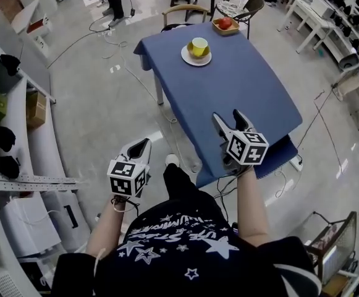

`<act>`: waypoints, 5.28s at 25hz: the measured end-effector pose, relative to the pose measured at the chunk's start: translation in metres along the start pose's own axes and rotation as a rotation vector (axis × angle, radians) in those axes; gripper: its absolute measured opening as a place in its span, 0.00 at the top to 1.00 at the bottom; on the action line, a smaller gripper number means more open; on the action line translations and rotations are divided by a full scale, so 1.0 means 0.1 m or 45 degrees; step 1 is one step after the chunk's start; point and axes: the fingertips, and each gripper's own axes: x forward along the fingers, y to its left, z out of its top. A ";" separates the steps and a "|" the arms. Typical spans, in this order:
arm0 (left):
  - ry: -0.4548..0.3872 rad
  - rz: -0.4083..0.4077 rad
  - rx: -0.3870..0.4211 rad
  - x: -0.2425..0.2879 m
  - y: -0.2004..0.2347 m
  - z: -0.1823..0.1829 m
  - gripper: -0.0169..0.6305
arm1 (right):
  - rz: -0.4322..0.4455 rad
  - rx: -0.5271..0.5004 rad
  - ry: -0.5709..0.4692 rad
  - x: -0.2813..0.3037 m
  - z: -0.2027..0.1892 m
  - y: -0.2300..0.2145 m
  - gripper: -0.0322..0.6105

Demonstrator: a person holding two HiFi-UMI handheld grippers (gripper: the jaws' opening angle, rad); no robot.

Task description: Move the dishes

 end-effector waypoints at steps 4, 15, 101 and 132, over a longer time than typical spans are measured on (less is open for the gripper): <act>-0.002 0.005 -0.007 0.40 0.23 0.38 0.94 | 0.005 0.012 0.006 0.51 0.28 -0.19 0.44; 0.029 0.010 -0.053 1.34 0.71 1.14 0.94 | 0.006 0.031 0.044 1.68 0.89 -0.73 0.44; 0.222 -0.147 -0.067 2.77 2.48 1.53 0.94 | -0.252 -0.412 0.165 4.61 0.80 0.04 0.40; 0.118 -0.117 0.006 2.73 1.86 1.77 0.94 | -0.233 -0.080 0.242 3.35 1.17 -1.18 0.53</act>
